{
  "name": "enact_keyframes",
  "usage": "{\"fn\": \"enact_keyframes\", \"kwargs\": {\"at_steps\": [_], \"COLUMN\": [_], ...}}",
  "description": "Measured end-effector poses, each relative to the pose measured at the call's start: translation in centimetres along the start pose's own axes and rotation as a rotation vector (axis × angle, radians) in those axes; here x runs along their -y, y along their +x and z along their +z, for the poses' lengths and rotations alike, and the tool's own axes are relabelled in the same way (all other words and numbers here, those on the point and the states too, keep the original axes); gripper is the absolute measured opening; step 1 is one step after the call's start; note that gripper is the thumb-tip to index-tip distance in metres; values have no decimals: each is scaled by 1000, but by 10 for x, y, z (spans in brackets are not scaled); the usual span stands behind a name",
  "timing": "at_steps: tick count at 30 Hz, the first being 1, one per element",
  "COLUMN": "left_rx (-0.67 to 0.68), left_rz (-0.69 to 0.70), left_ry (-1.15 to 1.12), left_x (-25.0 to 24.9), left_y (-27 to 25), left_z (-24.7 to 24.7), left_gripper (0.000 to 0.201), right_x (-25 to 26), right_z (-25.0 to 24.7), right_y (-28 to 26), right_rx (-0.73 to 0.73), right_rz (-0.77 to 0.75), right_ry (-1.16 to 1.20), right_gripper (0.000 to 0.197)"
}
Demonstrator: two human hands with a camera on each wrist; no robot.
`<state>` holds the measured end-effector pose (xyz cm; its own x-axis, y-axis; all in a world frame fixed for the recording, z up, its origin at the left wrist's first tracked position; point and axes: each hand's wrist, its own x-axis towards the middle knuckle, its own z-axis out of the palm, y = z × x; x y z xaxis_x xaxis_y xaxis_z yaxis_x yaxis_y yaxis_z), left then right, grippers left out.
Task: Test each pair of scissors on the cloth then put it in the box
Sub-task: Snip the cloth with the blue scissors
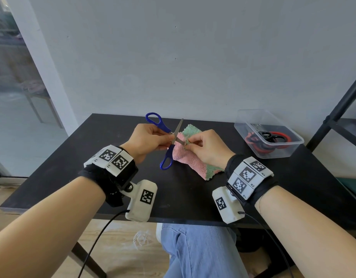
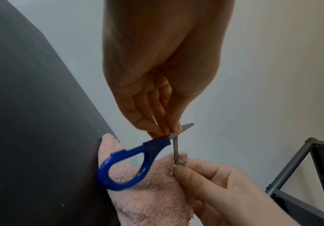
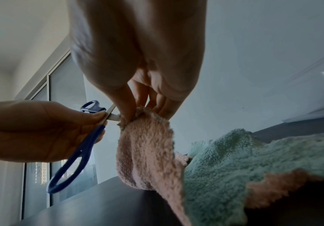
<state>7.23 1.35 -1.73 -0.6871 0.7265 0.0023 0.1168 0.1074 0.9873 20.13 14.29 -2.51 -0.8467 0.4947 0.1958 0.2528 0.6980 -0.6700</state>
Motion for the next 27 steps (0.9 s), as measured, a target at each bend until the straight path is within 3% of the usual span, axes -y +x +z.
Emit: {"fn": "enact_keyframes", "kwargs": {"at_steps": [10,27], "left_rx": [-7,10], "left_rz": [-15,16], "left_ry": [25,-66], "left_x": [3,-6], "left_y": [-2,-4], "left_z": [-1,-2], "left_gripper": [6,14], "right_x": [1,4], "right_z": [2,-4], "right_y": [-4,-2], "right_rx": [-62,-130], "right_rz": [-49,122], "right_ry": [-147,201], "right_gripper": [14,10]}}
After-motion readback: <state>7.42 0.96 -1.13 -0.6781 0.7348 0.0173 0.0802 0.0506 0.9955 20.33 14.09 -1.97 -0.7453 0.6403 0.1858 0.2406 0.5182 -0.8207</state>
